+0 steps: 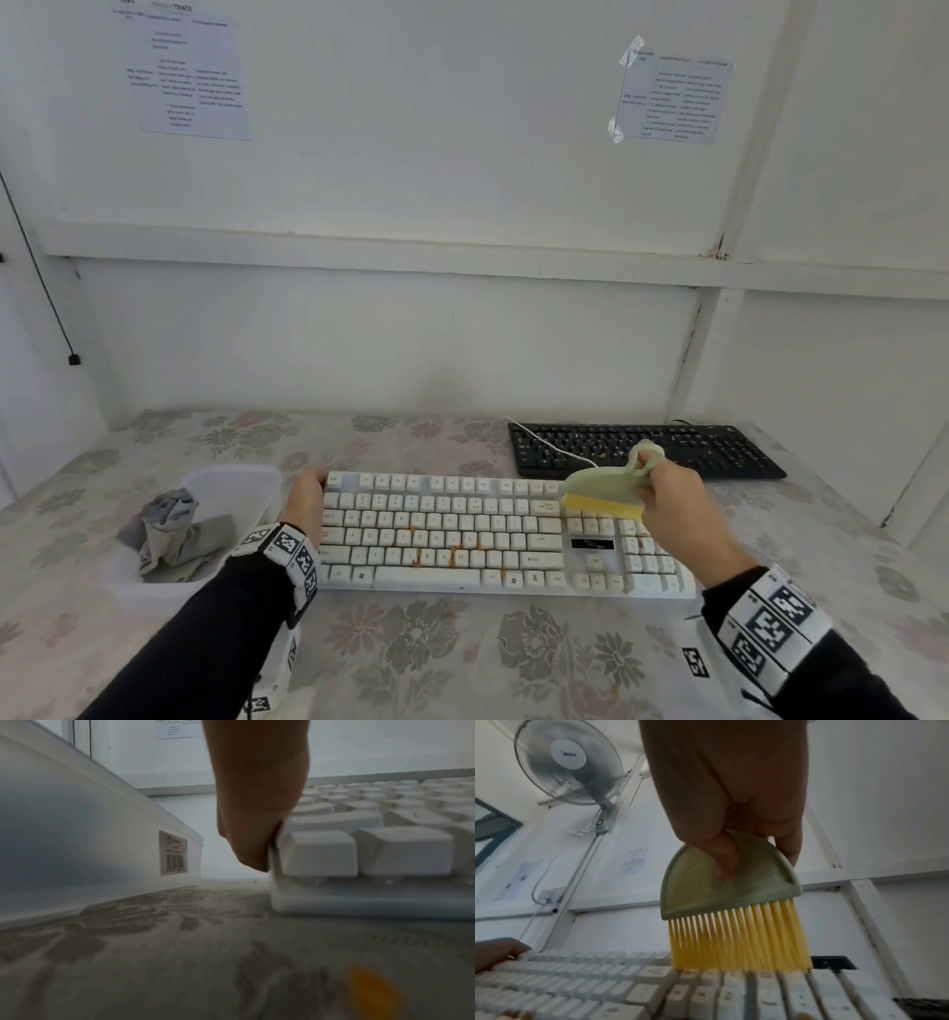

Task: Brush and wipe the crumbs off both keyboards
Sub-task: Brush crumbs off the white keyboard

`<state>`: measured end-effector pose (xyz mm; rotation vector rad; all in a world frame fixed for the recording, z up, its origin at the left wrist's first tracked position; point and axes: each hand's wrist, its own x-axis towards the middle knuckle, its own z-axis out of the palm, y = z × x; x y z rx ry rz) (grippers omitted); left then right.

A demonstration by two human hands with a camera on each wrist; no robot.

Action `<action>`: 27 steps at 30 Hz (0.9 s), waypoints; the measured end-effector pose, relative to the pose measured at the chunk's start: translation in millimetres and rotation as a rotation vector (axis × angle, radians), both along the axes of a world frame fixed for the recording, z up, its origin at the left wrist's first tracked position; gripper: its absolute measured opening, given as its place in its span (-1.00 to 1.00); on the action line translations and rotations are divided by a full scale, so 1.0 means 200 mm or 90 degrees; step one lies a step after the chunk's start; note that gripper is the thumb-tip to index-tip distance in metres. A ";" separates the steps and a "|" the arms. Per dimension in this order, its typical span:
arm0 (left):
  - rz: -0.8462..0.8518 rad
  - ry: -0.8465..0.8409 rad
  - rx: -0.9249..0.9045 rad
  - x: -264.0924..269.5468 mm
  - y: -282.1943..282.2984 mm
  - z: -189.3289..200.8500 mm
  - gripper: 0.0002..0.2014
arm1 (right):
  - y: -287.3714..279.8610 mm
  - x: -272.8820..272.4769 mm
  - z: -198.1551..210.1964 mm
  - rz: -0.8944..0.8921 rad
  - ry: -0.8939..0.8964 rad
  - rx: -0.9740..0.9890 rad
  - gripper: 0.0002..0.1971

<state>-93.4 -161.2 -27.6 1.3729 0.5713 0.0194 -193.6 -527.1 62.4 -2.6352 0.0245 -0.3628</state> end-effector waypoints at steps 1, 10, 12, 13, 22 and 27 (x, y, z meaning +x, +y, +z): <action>0.000 0.001 0.001 0.00 0.00 0.00 -0.60 | 0.02 0.00 0.00 0.019 -0.009 0.012 -0.69; 0.008 -0.002 0.016 0.02 0.00 -0.01 -0.60 | 0.09 0.05 -0.04 0.064 0.028 0.011 -0.64; 0.006 0.000 0.021 0.02 0.00 -0.02 -0.61 | 0.04 0.04 -0.04 0.023 0.037 -0.004 -0.68; 0.005 0.000 0.022 0.01 0.00 -0.01 -0.61 | 0.02 0.03 -0.03 0.005 0.038 0.000 -0.68; 0.010 0.006 0.025 0.00 -0.01 -0.01 -0.63 | 0.14 0.07 -0.06 -0.043 -0.109 0.131 -0.80; 0.014 0.010 0.017 -0.01 0.00 -0.02 -0.60 | 0.23 0.08 -0.12 -0.043 -0.099 0.191 -0.77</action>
